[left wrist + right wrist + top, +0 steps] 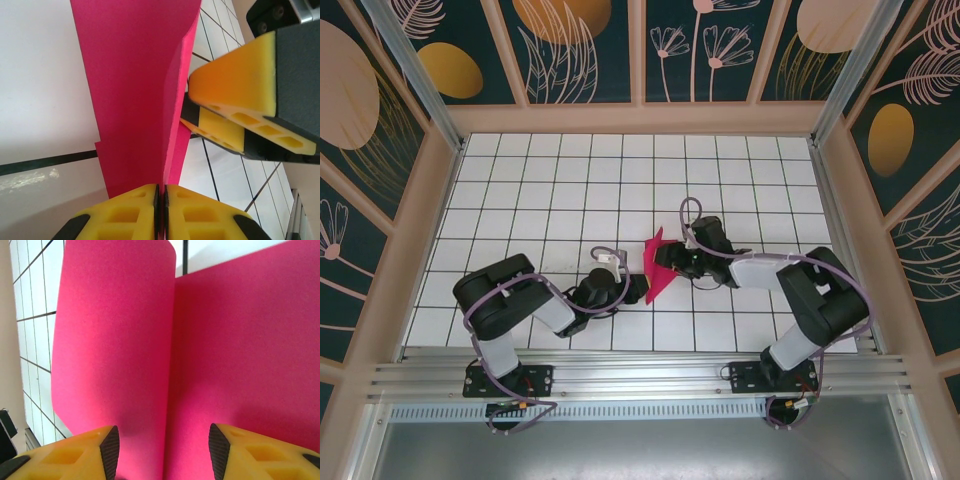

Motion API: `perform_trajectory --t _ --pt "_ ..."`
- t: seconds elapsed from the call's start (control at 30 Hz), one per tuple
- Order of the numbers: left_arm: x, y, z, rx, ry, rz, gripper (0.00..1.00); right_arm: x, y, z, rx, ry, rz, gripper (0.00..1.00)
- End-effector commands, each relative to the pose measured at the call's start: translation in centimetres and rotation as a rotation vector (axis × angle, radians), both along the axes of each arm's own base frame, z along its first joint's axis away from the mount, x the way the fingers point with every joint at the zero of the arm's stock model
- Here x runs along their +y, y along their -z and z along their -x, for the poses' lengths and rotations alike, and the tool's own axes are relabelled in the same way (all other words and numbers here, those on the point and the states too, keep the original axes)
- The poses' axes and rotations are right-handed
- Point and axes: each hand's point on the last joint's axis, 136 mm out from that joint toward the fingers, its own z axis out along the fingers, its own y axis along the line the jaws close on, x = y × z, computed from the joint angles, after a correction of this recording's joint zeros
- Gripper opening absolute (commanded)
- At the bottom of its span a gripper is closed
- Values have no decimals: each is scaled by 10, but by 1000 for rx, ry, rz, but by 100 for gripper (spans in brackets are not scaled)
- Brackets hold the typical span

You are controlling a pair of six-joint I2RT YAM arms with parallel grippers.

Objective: Fold a paper plane with a square sheet of paper (pick it up from the middle)
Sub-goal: Fourth fold the wing at the center of the table.

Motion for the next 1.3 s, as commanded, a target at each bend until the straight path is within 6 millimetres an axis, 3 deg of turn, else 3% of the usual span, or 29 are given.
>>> perform_trajectory --t 0.0,0.43,0.63,1.07,1.27 --pt "-1 2 1 25 7 28 14 11 -8 -5 -54 -64 0 54" --pt "0 9 0 60 9 35 17 14 15 -3 -21 -111 45 56" --pt "2 10 -2 66 5 32 19 5 28 -6 5 -67 112 55" --pt "27 1 -2 63 -71 2 36 -17 54 -7 71 64 254 49" --pt "24 -15 -7 52 -79 24 40 -20 57 -7 80 88 275 48"
